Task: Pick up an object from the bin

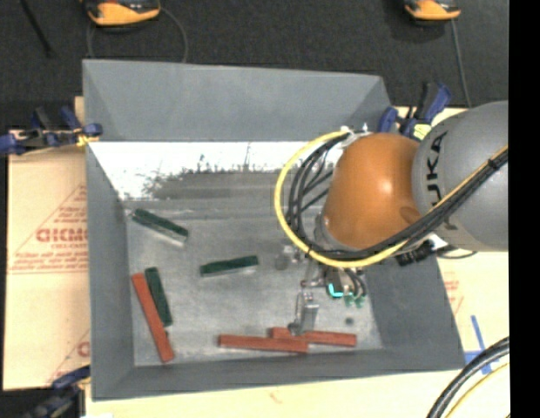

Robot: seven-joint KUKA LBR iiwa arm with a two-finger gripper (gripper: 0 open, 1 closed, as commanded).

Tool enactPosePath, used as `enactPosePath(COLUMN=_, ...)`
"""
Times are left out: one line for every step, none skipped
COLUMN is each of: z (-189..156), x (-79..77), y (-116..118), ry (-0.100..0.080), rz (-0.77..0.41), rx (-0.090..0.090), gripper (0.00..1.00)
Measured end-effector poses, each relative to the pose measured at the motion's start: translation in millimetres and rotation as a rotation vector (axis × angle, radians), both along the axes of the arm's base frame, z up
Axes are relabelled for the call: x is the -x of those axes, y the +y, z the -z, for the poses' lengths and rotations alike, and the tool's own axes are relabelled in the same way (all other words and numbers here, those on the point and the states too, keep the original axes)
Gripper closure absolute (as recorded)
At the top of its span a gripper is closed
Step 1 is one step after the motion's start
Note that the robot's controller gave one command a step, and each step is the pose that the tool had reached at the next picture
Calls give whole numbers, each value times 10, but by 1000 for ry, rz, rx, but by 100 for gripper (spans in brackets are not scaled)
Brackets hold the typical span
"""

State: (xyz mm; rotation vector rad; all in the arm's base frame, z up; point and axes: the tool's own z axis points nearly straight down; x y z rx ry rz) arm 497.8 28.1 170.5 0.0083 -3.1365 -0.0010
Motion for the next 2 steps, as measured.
enactPosePath(z=974, x=187, y=-311, ry=-34, rz=-248, rx=2, gripper=0)
enactPosePath(z=970, x=182, y=-486, ry=-33, rz=-327, rx=2, gripper=0)
